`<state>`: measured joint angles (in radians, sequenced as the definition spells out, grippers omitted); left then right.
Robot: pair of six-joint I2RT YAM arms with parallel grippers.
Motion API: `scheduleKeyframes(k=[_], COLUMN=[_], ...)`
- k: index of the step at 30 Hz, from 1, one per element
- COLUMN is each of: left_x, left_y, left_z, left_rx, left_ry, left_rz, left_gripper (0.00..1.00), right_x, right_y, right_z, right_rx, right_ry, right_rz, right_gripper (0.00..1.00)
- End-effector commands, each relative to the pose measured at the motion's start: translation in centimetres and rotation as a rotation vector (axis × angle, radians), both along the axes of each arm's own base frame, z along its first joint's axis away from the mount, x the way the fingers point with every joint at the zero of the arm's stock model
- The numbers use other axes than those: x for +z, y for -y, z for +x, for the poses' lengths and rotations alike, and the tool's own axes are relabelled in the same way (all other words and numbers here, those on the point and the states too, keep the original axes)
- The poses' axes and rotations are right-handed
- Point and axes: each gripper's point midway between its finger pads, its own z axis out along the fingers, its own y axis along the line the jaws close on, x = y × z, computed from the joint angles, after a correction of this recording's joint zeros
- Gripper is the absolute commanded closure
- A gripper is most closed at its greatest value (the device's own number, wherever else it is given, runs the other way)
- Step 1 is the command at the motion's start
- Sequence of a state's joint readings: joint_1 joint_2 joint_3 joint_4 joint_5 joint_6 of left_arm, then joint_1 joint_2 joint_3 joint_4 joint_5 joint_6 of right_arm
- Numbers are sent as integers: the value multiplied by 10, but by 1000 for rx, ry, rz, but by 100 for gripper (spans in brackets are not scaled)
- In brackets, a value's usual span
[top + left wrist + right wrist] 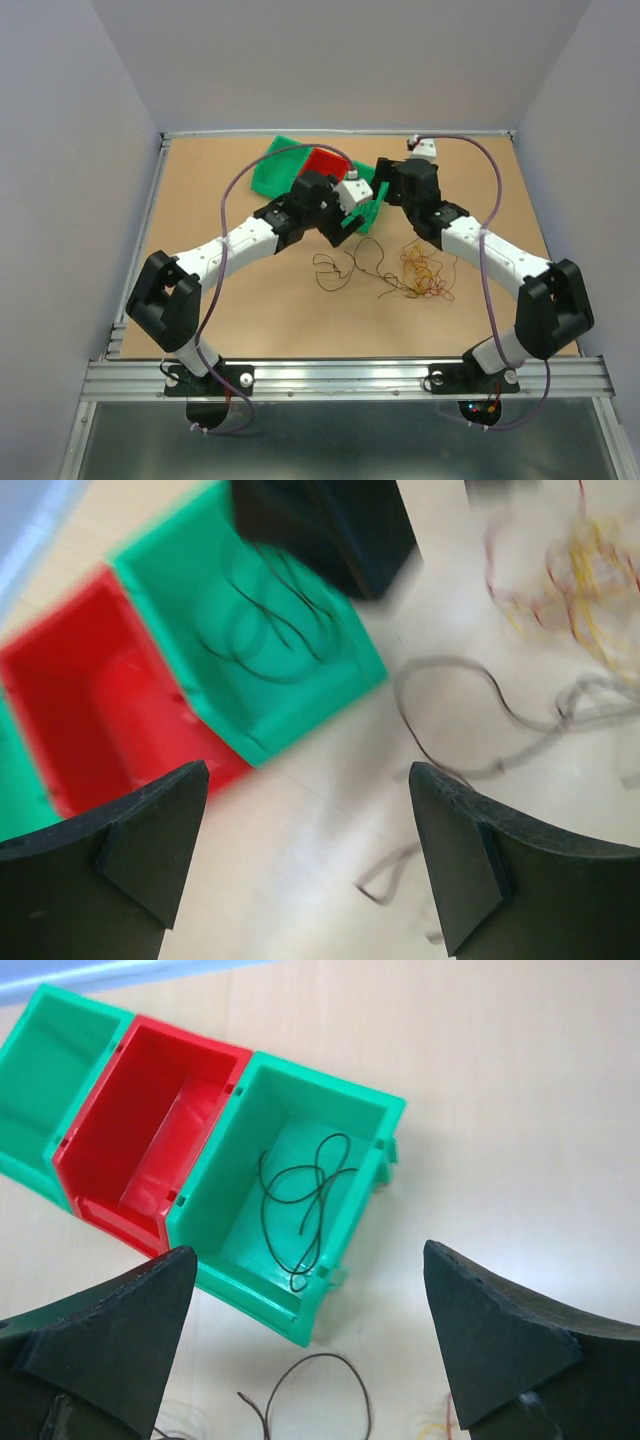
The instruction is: Untangle the cables
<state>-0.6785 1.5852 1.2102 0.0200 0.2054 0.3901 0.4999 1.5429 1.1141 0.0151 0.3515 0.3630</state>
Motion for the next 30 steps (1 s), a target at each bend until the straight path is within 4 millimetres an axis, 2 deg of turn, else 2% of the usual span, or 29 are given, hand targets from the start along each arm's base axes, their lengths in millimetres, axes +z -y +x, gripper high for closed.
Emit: scheduleKeyframes(k=[1, 2, 4, 7, 8, 11, 12, 19, 22, 24, 30], left_x=[-50, -57, -84, -96, -102, -110, -115, -136, -137, -135, -152], left_y=[-10, -11, -20, -25, -25, -21, -19, -12, -7, -3, 8], left_z=[-47, -55, -78, -93, -101, -114, -117, -117, -113, -104, -108], left_rx=[-97, -117, -147, -171, -190, -243, -252, -263, -262, -234, -251], left_ry=[-115, -130, -176, -208, -234, -288, -308, -368, -363, -343, -396], left_rz=[178, 193, 256, 270, 268, 259, 266, 293, 280, 274, 284], left_gripper=[6, 6, 6, 4, 2, 1, 1, 1, 1, 1, 1], right_x=[42, 59, 71, 77, 90, 95, 104, 112, 114, 112, 112], right_y=[35, 42, 58, 74, 80, 89, 92, 104, 102, 100, 93], right_z=[-14, -21, -36, -52, -61, -75, -82, -101, -101, -100, -99], right_rx=[-157, -176, -225, -260, -266, -274, -273, -275, -263, -252, -221], right_ry=[136, 174, 215, 248, 283, 309, 335, 377, 378, 373, 369], right_rz=[31, 55, 77, 88, 112, 129, 148, 165, 168, 161, 171], right_gripper=[0, 0, 0, 0, 0, 0, 0, 0, 0, 0, 0])
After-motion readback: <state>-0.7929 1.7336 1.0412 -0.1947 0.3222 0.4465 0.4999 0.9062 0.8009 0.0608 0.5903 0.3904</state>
